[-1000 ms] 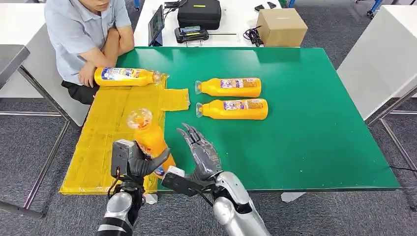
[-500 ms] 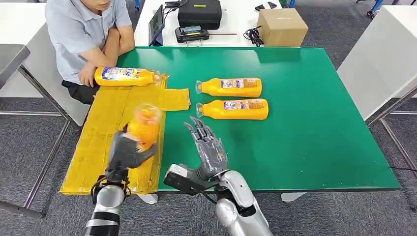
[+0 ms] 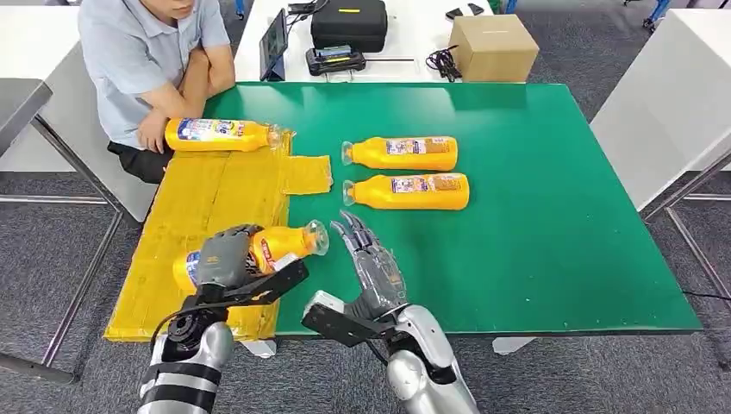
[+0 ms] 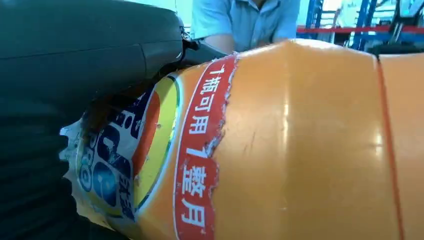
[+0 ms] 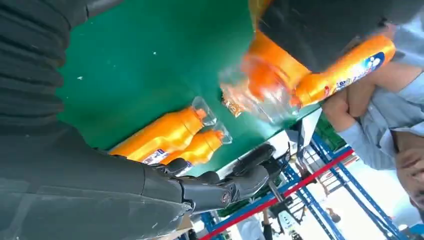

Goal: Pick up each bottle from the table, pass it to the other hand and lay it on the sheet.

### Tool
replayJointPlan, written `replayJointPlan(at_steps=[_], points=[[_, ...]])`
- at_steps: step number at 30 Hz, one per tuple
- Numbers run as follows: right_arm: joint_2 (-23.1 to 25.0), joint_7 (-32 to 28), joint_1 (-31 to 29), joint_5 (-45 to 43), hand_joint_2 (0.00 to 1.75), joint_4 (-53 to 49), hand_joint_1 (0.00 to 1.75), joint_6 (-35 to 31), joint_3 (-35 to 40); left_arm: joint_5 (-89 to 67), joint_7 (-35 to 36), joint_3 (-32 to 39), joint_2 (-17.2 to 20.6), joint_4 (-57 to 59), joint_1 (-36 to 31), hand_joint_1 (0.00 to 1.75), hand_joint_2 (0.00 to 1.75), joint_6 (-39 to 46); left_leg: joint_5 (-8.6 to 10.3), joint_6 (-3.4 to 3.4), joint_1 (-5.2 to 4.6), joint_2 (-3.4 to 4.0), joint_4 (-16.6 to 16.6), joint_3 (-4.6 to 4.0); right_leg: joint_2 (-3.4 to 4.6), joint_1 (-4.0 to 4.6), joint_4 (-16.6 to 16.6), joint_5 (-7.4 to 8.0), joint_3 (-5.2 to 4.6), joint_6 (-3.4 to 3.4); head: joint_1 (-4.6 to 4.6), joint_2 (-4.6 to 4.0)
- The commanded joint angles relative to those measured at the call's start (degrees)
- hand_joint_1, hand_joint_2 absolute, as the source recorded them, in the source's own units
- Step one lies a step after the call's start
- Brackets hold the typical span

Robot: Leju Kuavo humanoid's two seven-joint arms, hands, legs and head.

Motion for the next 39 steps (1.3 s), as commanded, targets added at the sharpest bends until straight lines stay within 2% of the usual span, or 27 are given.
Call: replayJointPlan(at_steps=[1,7,9,10,11,12,14,15,16,17,18,21,39], points=[[-1.6,-0.97,-2.96,-1.35,1.75,4.21,0.0,0.74,-0.1,-0.44,-0.21,0.42,5.02,14.01,-6.42,1.75,1.75,-0.39,-0.06,-0.1,0.06,0.03,-0.09,0.31,-0.01,0.07,-0.1,-0.06,0.32,-0.14,0.0,0.0],[-1.71,-1.73,-3.78,-2.22,1.75,5.27,0.0,0.82,0.61,-0.39,-0.72,1.82,6.49,20.74,-9.08,1.75,1.75,0.74,-0.09,-0.15,0.07,0.06,-0.02,0.31,0.02,0.09,-0.02,-0.08,0.32,-0.19,0.0,0.0],[-1.92,-2.03,-4.07,-2.8,1.75,5.6,0.0,0.72,1.25,-0.66,-1.71,1.98,7.78,24.27,-10.16,1.41,1.75,3.0,-0.02,-0.08,0.01,0.07,-0.08,0.19,0.06,0.02,-0.07,0.0,0.19,-0.09,0.0,0.0],[-2.01,-2.18,-4.16,-3.01,1.75,5.65,0.0,0.64,1.43,-1.17,-2.16,1.68,8.5,25.45,-10.51,1.5,1.75,2.93,-0.03,-0.12,0.05,0.15,-0.11,0.31,0.12,0.06,-0.09,0.0,0.29,-0.16,0.0,0.0],[-2.08,-2.28,-4.19,-3.2,1.75,5.67,0.0,0.59,1.53,-0.8,-2.54,1.95,8.77,26.31,-10.66,1.47,1.75,3.29,-0.03,-0.1,0.01,0.14,-0.11,0.3,0.11,0.02,-0.08,0.0,0.27,-0.12,0.0,0.0],[-2.17,-2.38,-4.21,-3.39,1.75,5.69,0.0,0.53,1.6,-1.09,-2.89,1.86,9.21,27.71,-11.05,0.94,1.75,3.31,-0.02,-0.07,0.01,0.12,-0.09,0.26,0.1,0.02,-0.07,0.01,0.24,-0.09,0.0,0.0],[-2.17,-2.39,-4.21,-3.41,1.75,5.7,0.0,0.53,1.6,-1.14,-2.95,1.86,9.38,27.77,-10.99,0.94,1.75,3.36,-0.04,-0.1,0.05,0.15,-0.1,0.37,0.12,0.06,-0.08,0.0,0.33,-0.13,0.0,0.0],[-2.22,-2.51,-4.31,-3.55,1.75,5.89,0.0,0.53,1.64,-0.73,-3.28,2.09,9.39,28.61,-11.26,0.3,1.75,3.25,-0.04,-0.09,0.03,0.14,-0.09,0.36,0.12,0.04,-0.04,-0.01,0.31,-0.12,0.0,0.0],[-2.26,-2.66,-4.48,-3.73,1.75,6.15,0.0,0.57,1.67,-0.78,-3.31,2.02,9.64,29.54,-11.62,0.3,1.75,2.86,-0.06,-0.12,0.06,0.18,-0.1,0.45,0.14,0.08,-0.07,-0.01,0.39,-0.17,0.0,0.0],[-2.28,-2.86,-4.72,-3.95,1.75,6.62,0.0,0.64,1.79,-0.99,-2.95,2.06,9.98,30.56,-11.98,0.21,1.75,3.05,-0.05,-0.11,0.06,0.15,-0.09,0.41,0.12,0.07,-0.04,-0.01,0.36,-0.14,0.0,0.0],[-2.28,-3.02,-4.88,-4.19,1.75,6.92,0.0,0.59,1.98,-1.3,-2.54,1.85,10.34,31.85,-12.41,0.05,1.75,3.8,-0.03,-0.09,0.05,0.14,-0.08,0.37,0.11,0.05,-0.04,0.01,0.33,-0.11,0.0,0.0],[-2.29,-3.32,-5.16,-4.92,1.75,7.31,0.0,0.38,1.87,-0.46,-3.36,2.61,10.67,34.53,-12.95,0.0,1.75,3.14,-0.05,-0.1,0.05,0.2,-0.09,0.44,0.17,0.06,-0.02,0.0,0.4,-0.12,0.0,0.0],[-2.51,-4.11,-6.03,-6.93,1.75,8.5,0.0,0.93,1.39,-0.65,-3.67,2.78,10.92,38.6,-13.15,0.0,1.75,3.95,0.02,-0.13,-0.01,0.12,-0.13,0.92,0.12,-0.01,0.02,0.02,0.84,-0.13,0.0,0.0]])
